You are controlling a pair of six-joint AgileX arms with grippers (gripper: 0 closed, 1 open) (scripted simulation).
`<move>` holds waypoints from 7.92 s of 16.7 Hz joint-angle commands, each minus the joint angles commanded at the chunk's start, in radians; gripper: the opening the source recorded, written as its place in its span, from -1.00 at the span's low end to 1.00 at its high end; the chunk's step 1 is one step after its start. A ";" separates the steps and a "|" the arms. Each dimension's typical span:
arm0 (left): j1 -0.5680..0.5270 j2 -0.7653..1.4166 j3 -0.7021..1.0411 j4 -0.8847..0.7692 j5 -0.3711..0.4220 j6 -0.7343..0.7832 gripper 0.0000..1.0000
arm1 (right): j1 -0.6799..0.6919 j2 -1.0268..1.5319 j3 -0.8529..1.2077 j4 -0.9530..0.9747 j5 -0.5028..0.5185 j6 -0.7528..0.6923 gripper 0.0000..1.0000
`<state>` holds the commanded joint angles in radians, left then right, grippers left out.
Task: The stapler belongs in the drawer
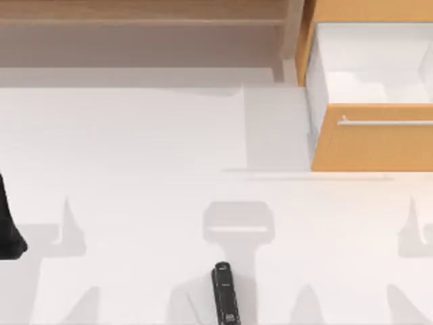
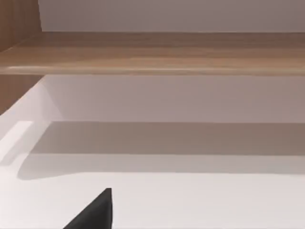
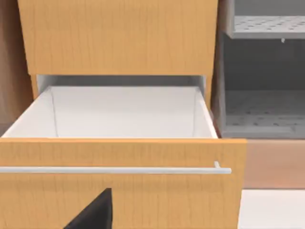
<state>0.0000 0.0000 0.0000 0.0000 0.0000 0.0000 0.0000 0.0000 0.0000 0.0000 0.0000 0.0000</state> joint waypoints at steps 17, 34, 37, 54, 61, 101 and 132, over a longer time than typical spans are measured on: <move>0.000 0.000 0.000 0.000 0.000 0.000 1.00 | 0.552 1.085 0.831 -0.580 0.000 0.475 1.00; 0.000 0.000 0.000 0.000 0.000 0.000 1.00 | 0.995 2.024 1.499 -1.044 0.000 0.855 1.00; 0.000 0.000 0.000 0.000 0.000 0.000 1.00 | 0.992 2.029 1.483 -1.025 0.000 0.852 1.00; 0.000 0.000 0.000 0.000 0.000 0.000 1.00 | 0.996 2.094 1.394 -0.869 0.000 0.857 -0.21; 0.000 0.000 0.000 0.000 0.000 0.000 1.00 | 0.996 2.094 1.394 -0.869 0.000 0.857 -1.00; 0.000 0.000 0.000 0.000 0.000 0.000 1.00 | 0.144 2.400 2.198 -1.287 0.038 0.166 -1.00; 0.000 0.000 0.000 0.000 0.000 0.000 1.00 | 0.135 2.448 2.143 -1.261 0.007 0.159 0.81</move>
<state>0.0000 0.0000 0.0000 0.0000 0.0000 0.0000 0.1347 2.4484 2.1429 -1.2615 0.0069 0.1592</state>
